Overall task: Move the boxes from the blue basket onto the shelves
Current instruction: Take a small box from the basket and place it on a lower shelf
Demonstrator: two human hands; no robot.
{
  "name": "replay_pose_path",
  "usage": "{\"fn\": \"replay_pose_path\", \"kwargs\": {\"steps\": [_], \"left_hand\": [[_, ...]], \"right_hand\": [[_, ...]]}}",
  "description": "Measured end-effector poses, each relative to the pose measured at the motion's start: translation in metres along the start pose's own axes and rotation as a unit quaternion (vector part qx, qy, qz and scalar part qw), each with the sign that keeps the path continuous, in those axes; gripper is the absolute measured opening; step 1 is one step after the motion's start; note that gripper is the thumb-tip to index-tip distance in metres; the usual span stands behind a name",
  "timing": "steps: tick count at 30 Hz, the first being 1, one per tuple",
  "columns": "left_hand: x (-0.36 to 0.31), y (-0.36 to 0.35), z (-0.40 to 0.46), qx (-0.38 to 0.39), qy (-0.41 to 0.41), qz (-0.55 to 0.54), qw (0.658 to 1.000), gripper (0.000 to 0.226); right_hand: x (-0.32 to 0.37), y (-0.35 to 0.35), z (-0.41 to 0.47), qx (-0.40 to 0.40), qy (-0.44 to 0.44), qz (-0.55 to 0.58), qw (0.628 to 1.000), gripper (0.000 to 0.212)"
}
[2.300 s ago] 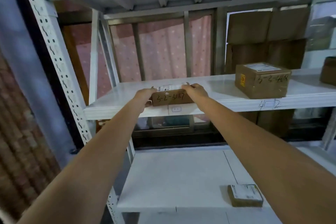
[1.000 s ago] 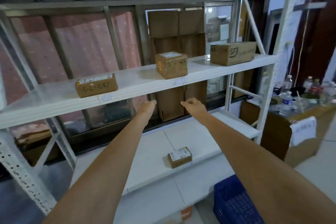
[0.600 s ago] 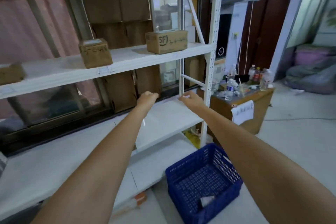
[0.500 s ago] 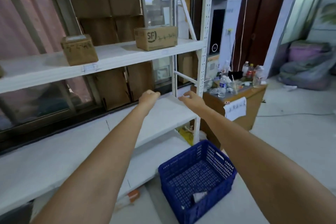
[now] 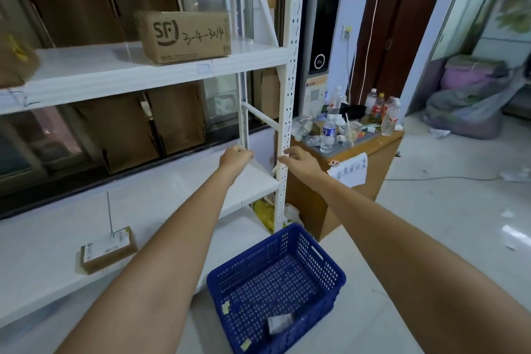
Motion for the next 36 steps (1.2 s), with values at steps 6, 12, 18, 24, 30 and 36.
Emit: {"fn": "replay_pose_path", "kwargs": {"steps": [6,12,18,24,30,36], "left_hand": [[-0.025,-0.023,0.059,-0.025,0.019,-0.02,0.999,0.007],[-0.001,-0.047,0.095,-0.049,0.077,-0.011,0.996,0.013],[0.051,-0.077,0.114,-0.105,0.15,-0.033,0.982,0.015],[0.126,-0.131,0.128,-0.11,0.211,-0.028,0.971,0.005],[0.251,-0.207,0.173,-0.085,0.244,0.017,0.966,0.002],[0.434,-0.307,0.233,-0.03,0.295,0.082,0.951,0.027]], "right_hand": [[-0.029,0.01,0.069,0.047,0.002,-0.008,0.999,0.048],[-0.056,-0.007,0.122,0.107,-0.004,0.014,0.994,0.045],[-0.107,-0.042,0.145,0.209,0.013,0.032,0.977,0.04],[-0.197,-0.082,0.148,0.285,-0.011,0.033,0.958,0.04],[-0.33,-0.177,0.141,0.324,-0.086,0.032,0.941,0.035],[-0.502,-0.306,0.117,0.38,-0.132,-0.024,0.915,0.047]]}}
Point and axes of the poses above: each hand's wrist, its own z-axis towards the middle knuckle, its own y-axis out of the back of the hand, x = y × z, the point moved 2 cm from there along z, towards the middle knuckle, and after that the axes turned 10 degrees about y, right-handed, at the moved point
